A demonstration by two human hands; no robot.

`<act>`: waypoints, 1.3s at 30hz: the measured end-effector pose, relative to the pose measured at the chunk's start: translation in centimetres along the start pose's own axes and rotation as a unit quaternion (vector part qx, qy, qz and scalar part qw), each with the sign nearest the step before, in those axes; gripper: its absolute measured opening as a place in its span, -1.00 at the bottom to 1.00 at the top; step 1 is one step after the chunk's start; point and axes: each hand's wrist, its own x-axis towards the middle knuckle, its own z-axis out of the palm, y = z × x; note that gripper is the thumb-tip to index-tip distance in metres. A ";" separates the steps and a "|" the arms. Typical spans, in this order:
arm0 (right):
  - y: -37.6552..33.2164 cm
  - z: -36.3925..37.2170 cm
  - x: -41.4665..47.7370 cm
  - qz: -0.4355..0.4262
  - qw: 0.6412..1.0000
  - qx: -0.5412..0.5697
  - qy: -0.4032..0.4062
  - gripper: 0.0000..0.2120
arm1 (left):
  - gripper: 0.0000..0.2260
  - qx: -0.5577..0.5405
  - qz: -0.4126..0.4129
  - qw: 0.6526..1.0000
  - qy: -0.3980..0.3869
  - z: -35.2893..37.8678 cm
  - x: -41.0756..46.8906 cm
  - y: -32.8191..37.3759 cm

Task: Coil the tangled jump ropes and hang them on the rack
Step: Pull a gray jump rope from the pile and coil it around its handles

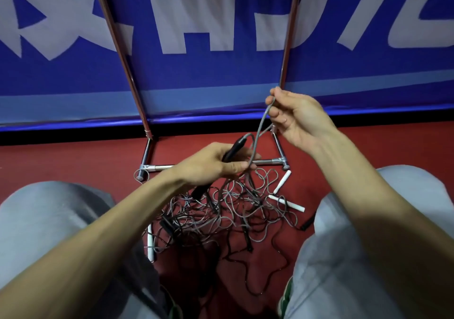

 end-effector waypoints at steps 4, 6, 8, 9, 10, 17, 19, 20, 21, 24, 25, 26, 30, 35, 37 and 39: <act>0.6 0.1 0.6 0.011 0.998 0.055 0.042 -0.86 | -0.87 -0.039 0.024 0.999 0.008 -0.2 0.2 -0.1; 0.9 0.2 0.9 0.010 0.998 0.051 0.040 -0.86 | -0.87 -0.103 0.030 0.994 0.029 -0.2 0.2 0.1; 1.3 0.3 0.9 0.003 1.000 -0.006 0.020 -0.89 | -0.88 -0.155 0.037 0.984 0.077 -0.4 0.0 0.5; 1.6 0.3 0.9 0.001 0.999 -0.050 0.010 -0.90 | -0.89 -0.177 0.042 0.978 0.103 -0.6 -0.1 0.7; 1.9 0.3 0.8 0.000 0.995 -0.097 0.003 -0.91 | -0.89 -0.199 0.048 0.971 0.127 -0.8 -0.2 0.9; 5.0 1.4 0.0 0.040 0.923 -0.367 -0.106 -0.64 | -0.95 -0.412 0.096 0.878 0.223 -2.6 -0.8 2.8; 6.0 1.5 -0.2 0.060 0.893 -0.409 -0.178 -0.55 | -0.95 -0.472 0.111 0.848 0.213 -3.0 -1.0 3.1; 6.4 1.5 -0.3 0.067 0.876 -0.426 -0.218 -0.54 | -0.95 -0.496 0.119 0.835 0.205 -3.2 -1.1 3.3; 6.6 1.6 -0.5 0.067 0.851 -0.452 -0.260 -0.54 | -0.94 -0.519 0.127 0.822 0.197 -3.5 -1.2 3.4; 7.1 1.8 -1.0 0.063 0.769 -0.526 -0.358 -0.65 | -0.89 -0.568 0.147 0.784 0.201 -4.5 -1.6 3.8; 7.3 1.9 -1.2 0.068 0.759 -0.528 -0.376 -0.70 | -0.88 -0.579 0.153 0.775 0.203 -4.8 -1.7 3.9; 7.4 1.9 -1.4 0.067 0.756 -0.527 -0.383 -0.75 | -0.87 -0.590 0.157 0.766 0.201 -5.0 -1.9 3.9; 7.6 1.4 -0.8 0.005 0.773 -0.563 -0.292 -0.82 | -0.83 -0.607 0.150 0.751 0.215 -5.6 -2.2 3.5; 6.1 1.5 -0.4 -0.022 0.891 -0.434 -0.131 -0.76 | -0.86 -0.510 0.122 0.797 0.301 -6.1 -1.7 2.8; 5.1 1.6 -0.5 -0.050 0.914 -0.385 -0.117 -0.76 | -0.88 -0.463 0.087 0.821 0.322 -6.0 -1.3 2.4; 3.9 1.5 -0.6 -0.075 0.933 -0.339 -0.099 -0.78 | -0.88 -0.398 0.041 0.854 0.333 -5.6 -0.8 2.0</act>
